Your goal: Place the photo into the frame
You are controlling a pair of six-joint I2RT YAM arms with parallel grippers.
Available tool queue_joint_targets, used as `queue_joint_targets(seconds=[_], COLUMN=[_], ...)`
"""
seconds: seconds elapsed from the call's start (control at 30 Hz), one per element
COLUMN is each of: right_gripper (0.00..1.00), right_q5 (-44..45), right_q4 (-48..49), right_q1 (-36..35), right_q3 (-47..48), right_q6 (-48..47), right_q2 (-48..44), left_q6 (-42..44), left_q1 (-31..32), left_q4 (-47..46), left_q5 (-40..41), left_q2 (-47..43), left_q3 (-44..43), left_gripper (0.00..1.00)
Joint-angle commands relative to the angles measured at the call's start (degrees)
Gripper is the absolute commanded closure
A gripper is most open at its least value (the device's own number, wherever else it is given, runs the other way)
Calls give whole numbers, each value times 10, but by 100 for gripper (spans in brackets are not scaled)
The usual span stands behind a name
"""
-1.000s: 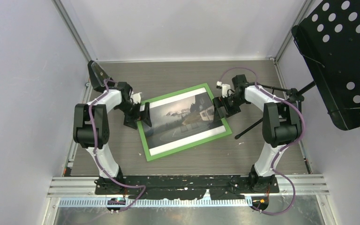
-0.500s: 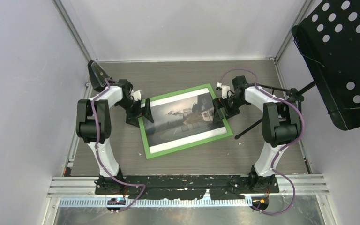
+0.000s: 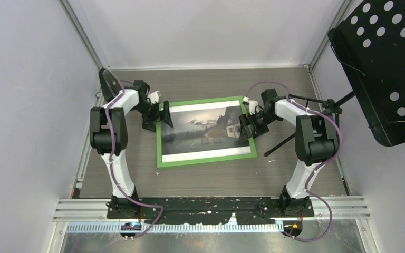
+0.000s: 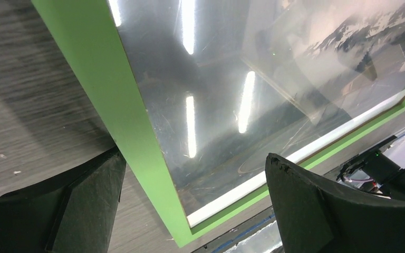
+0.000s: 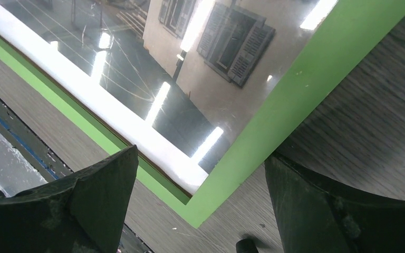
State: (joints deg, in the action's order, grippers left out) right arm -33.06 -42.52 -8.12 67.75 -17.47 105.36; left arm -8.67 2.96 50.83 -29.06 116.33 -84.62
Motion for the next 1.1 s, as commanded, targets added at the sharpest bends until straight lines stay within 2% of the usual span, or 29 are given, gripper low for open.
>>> queue_joint_targets(seconds=[0.0, 0.5, 0.7, 1.07], right_gripper=[4, 4, 5, 5], right_q5=[-38, -10, 67, 209], right_q4=[-11, -3, 38, 110], right_q1=[-5, -4, -4, -4], right_q3=[-19, -30, -34, -45], right_q6=[-12, -11, 4, 18], right_q2=[-20, -60, -119, -229], left_q6=[-10, -5, 4, 26], left_q1=[7, 28, 26, 18], left_q4=[-25, -43, -59, -136], left_q5=[-15, 1, 54, 152], left_q2=[7, 2, -49, -205], left_q3=[-33, -39, -31, 49], left_gripper=[2, 0, 0, 0])
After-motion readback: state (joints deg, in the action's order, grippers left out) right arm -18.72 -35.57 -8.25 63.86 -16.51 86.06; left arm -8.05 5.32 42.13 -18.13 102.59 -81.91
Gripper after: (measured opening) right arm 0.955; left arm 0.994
